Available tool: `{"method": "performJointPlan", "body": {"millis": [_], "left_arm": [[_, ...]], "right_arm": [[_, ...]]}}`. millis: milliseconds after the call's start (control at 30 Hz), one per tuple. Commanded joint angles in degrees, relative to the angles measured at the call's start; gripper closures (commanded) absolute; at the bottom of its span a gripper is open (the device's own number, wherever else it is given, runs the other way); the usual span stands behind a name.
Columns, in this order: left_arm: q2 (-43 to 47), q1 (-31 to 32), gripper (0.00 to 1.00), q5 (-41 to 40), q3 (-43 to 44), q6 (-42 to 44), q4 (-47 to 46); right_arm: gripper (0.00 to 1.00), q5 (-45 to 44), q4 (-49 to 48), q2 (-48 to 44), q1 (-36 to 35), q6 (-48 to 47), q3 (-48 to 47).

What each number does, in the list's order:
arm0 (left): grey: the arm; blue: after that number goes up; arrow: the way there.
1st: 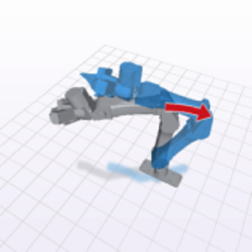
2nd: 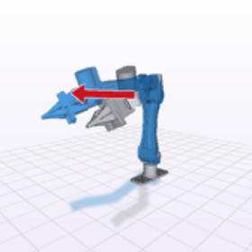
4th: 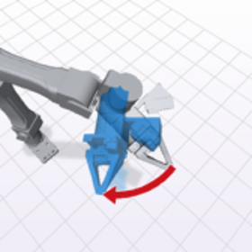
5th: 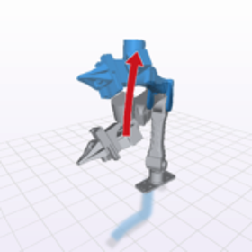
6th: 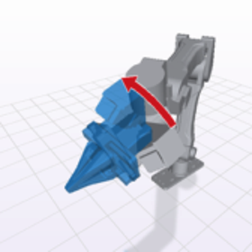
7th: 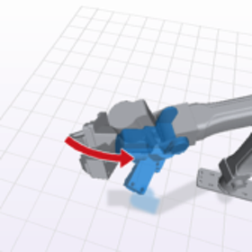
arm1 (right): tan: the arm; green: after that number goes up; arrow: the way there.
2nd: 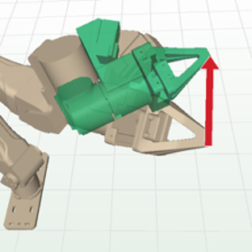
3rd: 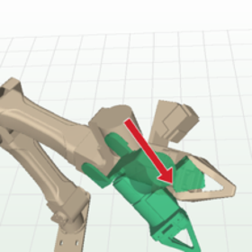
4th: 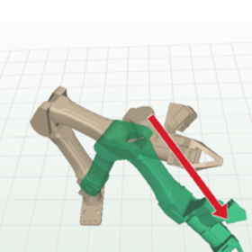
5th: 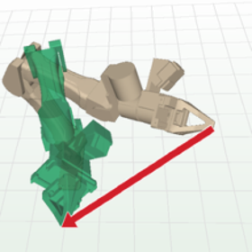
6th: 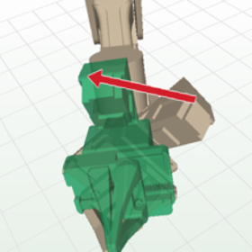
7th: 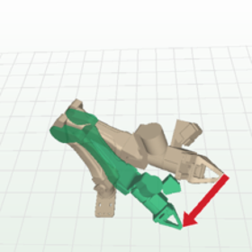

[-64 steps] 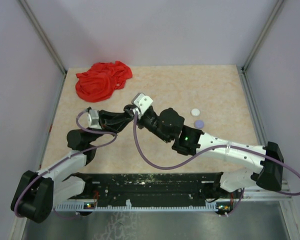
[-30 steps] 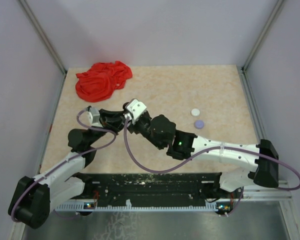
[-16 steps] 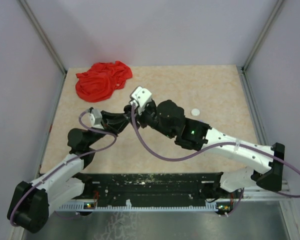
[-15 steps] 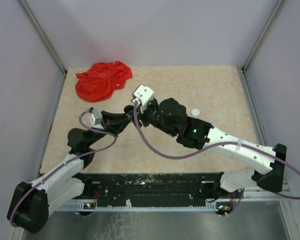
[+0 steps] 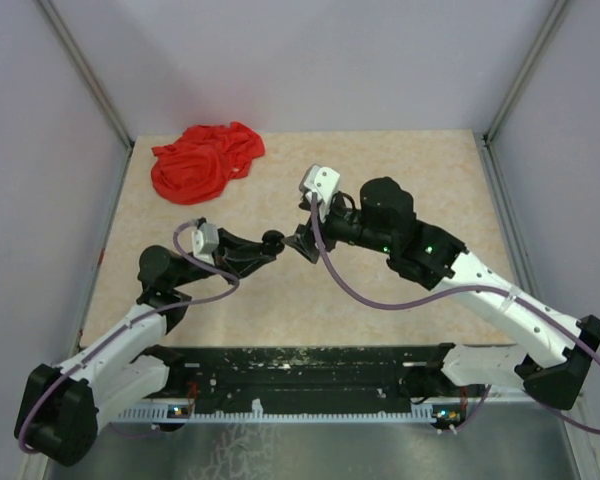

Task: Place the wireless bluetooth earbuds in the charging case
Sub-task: Close the charging case.

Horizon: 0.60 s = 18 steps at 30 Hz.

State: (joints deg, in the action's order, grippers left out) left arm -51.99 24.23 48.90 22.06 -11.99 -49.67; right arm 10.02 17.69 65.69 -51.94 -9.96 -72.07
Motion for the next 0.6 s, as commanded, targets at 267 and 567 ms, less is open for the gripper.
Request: {"method": "performJointPlan", "body": {"millis": [267, 567], "left_arm": [[-2.72, -0.24, 0.99, 10.12, 1.66, -2.93, -5.52], [-2.71, -0.24, 0.99, 15.17, 1.65, -3.53, -7.9]], "right_arm": [[0.24, 12.32, 1.86, 1.08, 0.86, -3.22, 0.35], [0.21, 25.54, 2.81, 4.27, 4.19, -3.42, 0.26]]}}
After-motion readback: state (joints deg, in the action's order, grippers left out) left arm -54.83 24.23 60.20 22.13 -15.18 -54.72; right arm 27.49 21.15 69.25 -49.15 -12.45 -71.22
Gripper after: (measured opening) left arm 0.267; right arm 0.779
